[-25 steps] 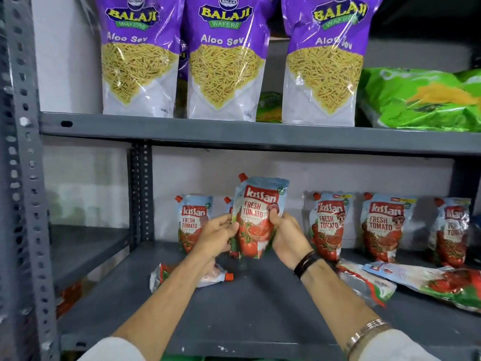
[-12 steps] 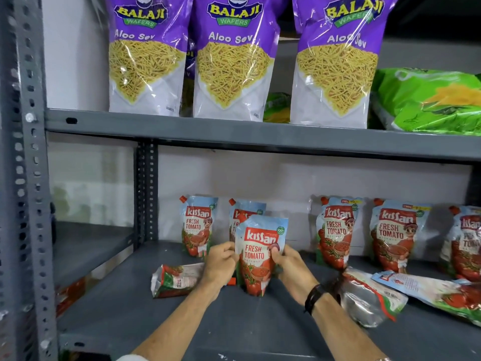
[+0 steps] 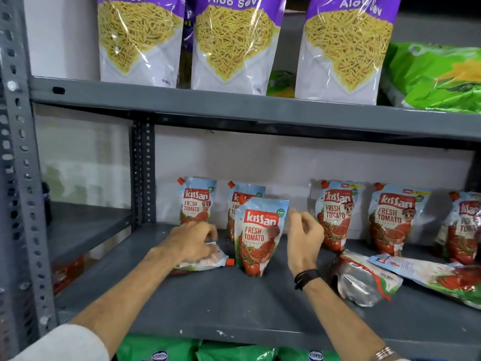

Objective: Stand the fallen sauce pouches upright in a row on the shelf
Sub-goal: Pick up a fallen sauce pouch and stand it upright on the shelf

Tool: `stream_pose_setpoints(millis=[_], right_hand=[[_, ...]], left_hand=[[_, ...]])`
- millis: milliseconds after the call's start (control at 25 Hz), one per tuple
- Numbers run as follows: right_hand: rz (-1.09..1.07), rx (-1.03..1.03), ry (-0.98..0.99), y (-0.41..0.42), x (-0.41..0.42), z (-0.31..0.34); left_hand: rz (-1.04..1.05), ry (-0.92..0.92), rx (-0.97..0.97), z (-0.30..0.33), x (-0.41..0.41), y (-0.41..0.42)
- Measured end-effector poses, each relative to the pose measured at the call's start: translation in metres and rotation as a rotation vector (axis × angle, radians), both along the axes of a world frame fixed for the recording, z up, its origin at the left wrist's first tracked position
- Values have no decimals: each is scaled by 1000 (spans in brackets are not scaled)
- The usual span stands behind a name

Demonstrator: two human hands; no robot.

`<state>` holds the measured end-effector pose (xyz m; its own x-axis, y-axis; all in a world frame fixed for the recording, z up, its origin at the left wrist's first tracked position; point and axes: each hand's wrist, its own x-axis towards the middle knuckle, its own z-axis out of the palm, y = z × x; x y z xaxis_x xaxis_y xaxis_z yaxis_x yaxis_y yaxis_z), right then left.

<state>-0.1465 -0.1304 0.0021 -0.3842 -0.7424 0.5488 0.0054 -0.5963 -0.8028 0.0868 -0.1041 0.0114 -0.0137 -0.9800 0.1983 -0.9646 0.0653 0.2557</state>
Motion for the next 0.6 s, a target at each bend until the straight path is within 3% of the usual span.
stream_pose_setpoints(millis=[120,240,480,600], right_hand=[[73,3,191,13,27,1],[141,49,365,18,54,-12],[464,305,792,31,82,-22],[460,331,869,31,94,-20]], left_hand=[[34,-266,240,1,15,7],[3,-358,245,-7,18,12],[-58,-597,-54,-18,14,23],[19,-537,-165,-3,29,22]])
